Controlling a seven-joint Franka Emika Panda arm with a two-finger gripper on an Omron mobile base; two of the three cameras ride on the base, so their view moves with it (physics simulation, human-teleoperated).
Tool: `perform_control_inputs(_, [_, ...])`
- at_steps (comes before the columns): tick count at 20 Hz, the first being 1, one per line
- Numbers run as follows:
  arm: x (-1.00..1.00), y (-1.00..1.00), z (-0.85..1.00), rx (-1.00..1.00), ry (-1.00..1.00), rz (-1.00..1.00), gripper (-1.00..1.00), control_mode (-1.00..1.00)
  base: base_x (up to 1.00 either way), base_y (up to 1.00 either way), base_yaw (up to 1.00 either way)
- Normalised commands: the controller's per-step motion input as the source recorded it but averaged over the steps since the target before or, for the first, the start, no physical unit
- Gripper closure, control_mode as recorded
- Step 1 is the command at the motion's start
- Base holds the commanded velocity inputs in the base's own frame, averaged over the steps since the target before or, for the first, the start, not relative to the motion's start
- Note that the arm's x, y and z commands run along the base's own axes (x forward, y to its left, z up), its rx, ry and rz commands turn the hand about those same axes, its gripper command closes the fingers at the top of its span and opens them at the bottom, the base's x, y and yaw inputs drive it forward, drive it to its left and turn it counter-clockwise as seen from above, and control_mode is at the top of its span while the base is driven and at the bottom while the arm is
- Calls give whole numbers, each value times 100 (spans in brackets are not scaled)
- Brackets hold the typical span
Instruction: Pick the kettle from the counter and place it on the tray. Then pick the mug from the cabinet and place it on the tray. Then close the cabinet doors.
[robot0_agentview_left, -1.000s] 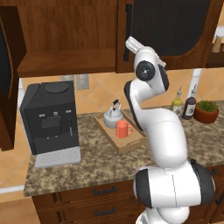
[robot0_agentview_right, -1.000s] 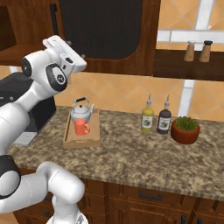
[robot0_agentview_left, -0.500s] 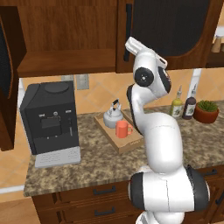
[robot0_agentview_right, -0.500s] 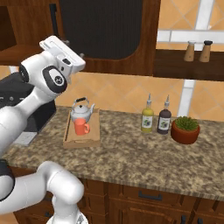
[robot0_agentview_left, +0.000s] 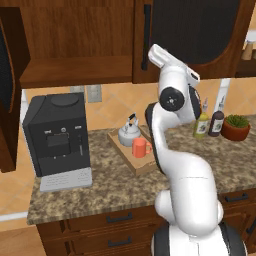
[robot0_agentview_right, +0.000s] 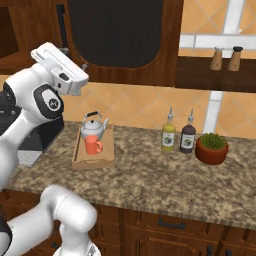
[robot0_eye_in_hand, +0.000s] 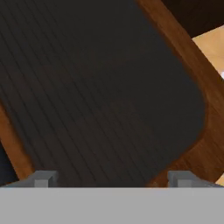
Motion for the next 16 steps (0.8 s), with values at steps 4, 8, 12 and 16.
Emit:
perform_control_inputs(4, [-95, 9, 2, -11, 1, 0, -100, -100, 0, 0, 0])
perform_control_inputs(8, [-79, 25, 0, -12, 8, 8, -100, -100, 0, 0, 0])
perform_control_inputs(12, [-70, 39, 0, -46, 15, 5, -100, -100, 0, 0, 0])
perform_control_inputs(16, [-62, 41, 0, -62, 19, 2, -100, -100, 0, 0, 0])
